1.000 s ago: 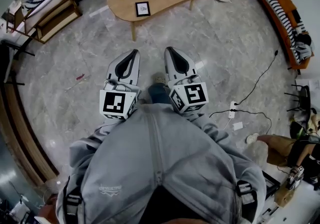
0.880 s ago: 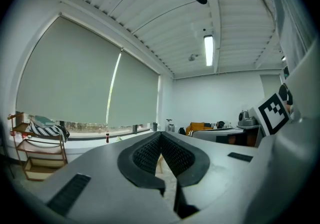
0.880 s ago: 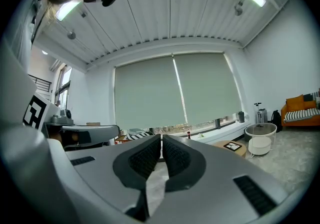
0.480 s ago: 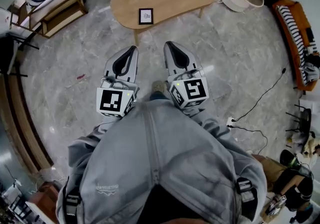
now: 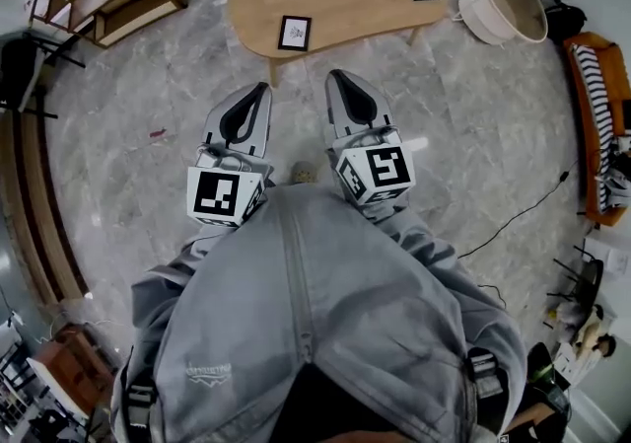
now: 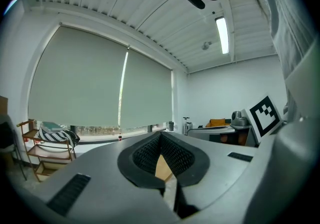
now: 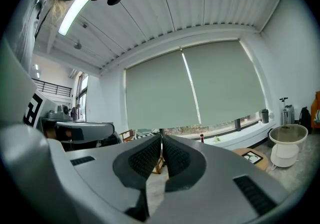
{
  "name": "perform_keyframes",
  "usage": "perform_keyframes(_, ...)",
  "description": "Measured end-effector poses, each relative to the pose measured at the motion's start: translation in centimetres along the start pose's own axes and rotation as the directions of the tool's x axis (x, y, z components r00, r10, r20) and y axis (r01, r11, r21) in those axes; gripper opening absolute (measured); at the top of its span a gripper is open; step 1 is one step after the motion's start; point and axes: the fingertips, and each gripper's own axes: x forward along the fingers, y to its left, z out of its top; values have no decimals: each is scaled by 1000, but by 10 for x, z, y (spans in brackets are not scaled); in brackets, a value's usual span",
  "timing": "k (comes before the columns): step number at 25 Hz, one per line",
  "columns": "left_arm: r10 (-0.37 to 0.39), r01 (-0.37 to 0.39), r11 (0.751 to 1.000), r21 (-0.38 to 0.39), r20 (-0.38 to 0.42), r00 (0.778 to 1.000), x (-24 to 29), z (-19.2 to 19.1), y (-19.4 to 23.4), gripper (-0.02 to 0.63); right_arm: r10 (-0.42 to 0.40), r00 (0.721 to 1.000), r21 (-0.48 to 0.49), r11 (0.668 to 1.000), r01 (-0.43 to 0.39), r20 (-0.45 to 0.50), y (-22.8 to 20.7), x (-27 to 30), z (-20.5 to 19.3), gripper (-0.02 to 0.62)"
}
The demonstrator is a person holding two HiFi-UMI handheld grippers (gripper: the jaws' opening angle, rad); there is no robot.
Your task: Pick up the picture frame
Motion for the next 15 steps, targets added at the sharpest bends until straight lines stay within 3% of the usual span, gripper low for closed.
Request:
perform_keyframes(8, 68, -68, 998, -5, -16, 998, 5, -11, 15, 18, 43, 999, 20, 999, -43, -14, -5, 13, -11, 34)
perform_keyframes(11, 59, -59, 998, -23, -19, 998, -2, -18, 17, 18, 44, 999, 13, 999, -44, -17, 4, 11, -15, 34)
perform_keyframes(15, 23, -24, 999, -43, -24, 999, 48, -27, 56, 18, 3, 1000, 8, 1000, -3, -29, -22, 61, -16, 34)
